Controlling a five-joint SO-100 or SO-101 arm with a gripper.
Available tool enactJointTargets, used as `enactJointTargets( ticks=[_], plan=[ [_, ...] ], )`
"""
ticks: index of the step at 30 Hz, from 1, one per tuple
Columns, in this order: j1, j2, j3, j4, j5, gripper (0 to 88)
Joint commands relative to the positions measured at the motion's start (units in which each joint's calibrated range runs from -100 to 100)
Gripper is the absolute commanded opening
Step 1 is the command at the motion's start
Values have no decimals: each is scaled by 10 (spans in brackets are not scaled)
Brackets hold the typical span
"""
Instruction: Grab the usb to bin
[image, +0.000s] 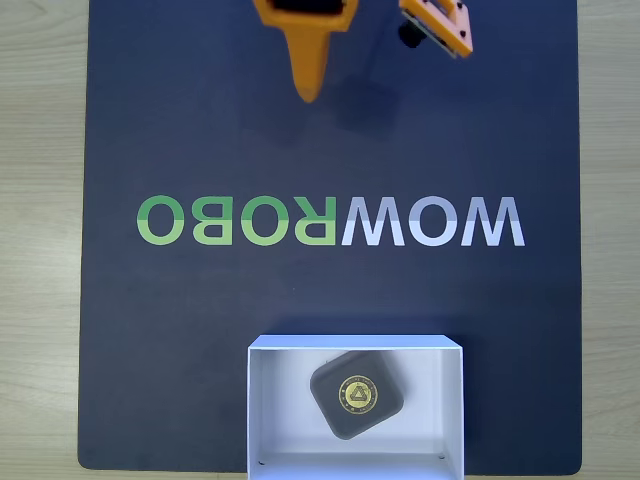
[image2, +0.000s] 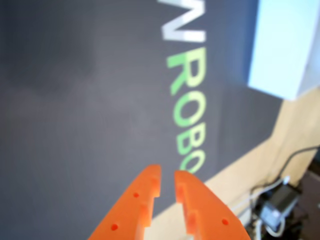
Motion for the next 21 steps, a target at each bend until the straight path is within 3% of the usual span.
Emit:
enactJointTargets(
  ticks=[1, 11, 21],
  plan=[
    [1, -123, 107, -9, 15, 30],
    [-14, -387, 251, 84, 30, 29],
    [-45, -407, 266, 138, 25, 29]
  ],
)
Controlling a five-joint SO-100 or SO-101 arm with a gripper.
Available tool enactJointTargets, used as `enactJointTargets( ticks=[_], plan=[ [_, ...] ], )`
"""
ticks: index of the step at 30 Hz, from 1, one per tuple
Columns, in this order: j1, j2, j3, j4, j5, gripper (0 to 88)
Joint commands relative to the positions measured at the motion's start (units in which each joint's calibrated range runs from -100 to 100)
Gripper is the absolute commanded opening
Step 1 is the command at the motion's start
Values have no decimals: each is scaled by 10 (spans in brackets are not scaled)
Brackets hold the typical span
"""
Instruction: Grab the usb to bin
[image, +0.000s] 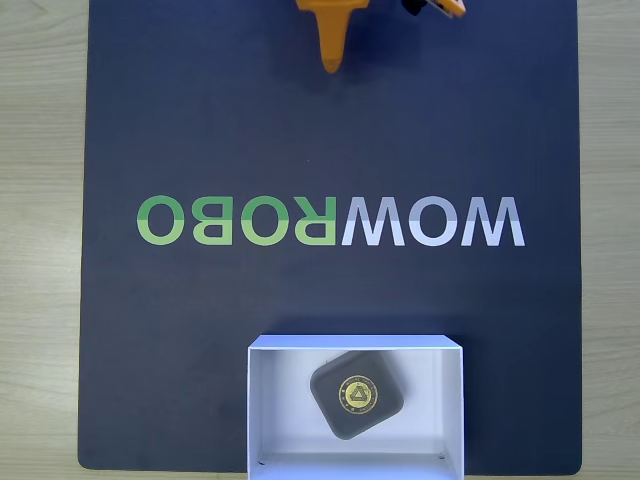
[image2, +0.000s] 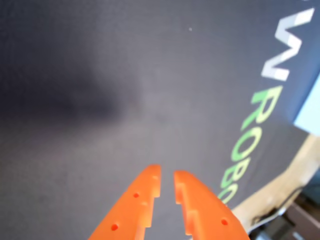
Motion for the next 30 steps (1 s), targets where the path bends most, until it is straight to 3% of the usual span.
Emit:
enactJointTargets(
  ticks=[1, 30],
  plan=[
    [7, -1, -6, 11, -2, 29],
    [7, 0, -7, 11, 3, 29]
  ],
)
